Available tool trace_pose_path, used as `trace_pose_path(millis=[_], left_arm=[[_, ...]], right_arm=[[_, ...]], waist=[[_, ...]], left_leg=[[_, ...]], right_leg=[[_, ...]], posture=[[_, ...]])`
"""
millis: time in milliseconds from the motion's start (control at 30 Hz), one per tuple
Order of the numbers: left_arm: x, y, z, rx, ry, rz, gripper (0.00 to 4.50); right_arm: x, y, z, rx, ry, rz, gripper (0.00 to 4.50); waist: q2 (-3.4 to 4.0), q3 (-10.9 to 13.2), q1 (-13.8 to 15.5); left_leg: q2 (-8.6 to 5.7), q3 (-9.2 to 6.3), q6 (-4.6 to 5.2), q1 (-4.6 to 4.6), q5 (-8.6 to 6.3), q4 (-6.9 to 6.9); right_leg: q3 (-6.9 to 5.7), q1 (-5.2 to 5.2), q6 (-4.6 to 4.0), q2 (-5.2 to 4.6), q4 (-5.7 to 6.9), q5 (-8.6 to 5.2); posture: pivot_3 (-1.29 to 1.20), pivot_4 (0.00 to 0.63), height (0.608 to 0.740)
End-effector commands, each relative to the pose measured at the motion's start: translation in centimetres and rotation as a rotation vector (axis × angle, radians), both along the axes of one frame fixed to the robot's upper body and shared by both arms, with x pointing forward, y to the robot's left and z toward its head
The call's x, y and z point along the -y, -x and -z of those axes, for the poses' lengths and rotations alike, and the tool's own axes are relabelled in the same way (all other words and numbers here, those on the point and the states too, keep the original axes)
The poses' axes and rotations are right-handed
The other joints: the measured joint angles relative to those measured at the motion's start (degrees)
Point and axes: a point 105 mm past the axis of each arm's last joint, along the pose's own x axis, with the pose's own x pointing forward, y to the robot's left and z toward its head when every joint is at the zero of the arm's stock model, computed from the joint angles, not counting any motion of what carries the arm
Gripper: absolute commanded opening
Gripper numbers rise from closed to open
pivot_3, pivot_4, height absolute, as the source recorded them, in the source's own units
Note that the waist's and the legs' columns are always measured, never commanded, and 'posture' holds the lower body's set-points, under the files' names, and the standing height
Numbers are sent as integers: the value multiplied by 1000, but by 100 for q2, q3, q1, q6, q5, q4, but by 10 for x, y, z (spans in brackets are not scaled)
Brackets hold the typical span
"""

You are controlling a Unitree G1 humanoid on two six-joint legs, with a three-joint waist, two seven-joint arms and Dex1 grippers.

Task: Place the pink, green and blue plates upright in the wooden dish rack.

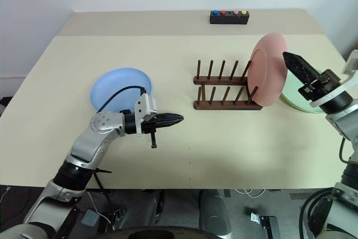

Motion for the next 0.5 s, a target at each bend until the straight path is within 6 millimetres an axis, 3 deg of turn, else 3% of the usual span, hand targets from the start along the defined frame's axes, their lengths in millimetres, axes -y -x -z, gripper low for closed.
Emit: trace_pose_path(millis=[33, 100, 200, 267, 433, 500], left_arm=[[0, 5, -8, 37, 14, 5, 0], [-1, 5, -8, 38, 12, -2, 0], [-5, 5, -9, 47, 5, -9, 0], [-7, 4, -13, 45, 14, -13, 0], [-9, 3, -18, 43, 12, 5, 0], [-9, 3, -18, 45, 8, 9, 0]], right_arm=[[28, 17, -18, 70, 139, 127, 3889], [41, 24, -12, 46, 270, 196, 3889], [52, 30, 14, -54, 563, 257, 3889], [62, 29, 36, -132, 759, 299, 4431], [80, 19, 81, -240, 1217, 326, 4481], [83, 12, 89, -252, 1272, 326, 4481]], waist=[[1, 0, 11], [1, 0, 5], [3, -2, -3], [4, -2, -46], [6, -3, -104], [5, -2, -127]], left_leg=[[0, 0, 0, 0, 0, 0], [-1, 0, 1, -1, 0, -1], [-1, 1, 1, 0, -1, -1], [0, 6, 1, 4, -1, 0], [3, 32, 1, 24, 0, 2], [3, 34, 1, 24, 0, 0]], right_leg=[[0, 0, 0, 0, 0, 0], [0, 0, 0, 0, 0, 0], [0, 0, 1, 0, 0, -1], [1, 1, 1, 1, 0, -1], [20, 10, 1, 0, 3, 0], [21, 9, 1, 0, 2, -1]], posture=[[0, 150, 740], [0, 150, 740], [0, 150, 740], [0, 150, 740], [0, 150, 740], [0, 150, 740]])
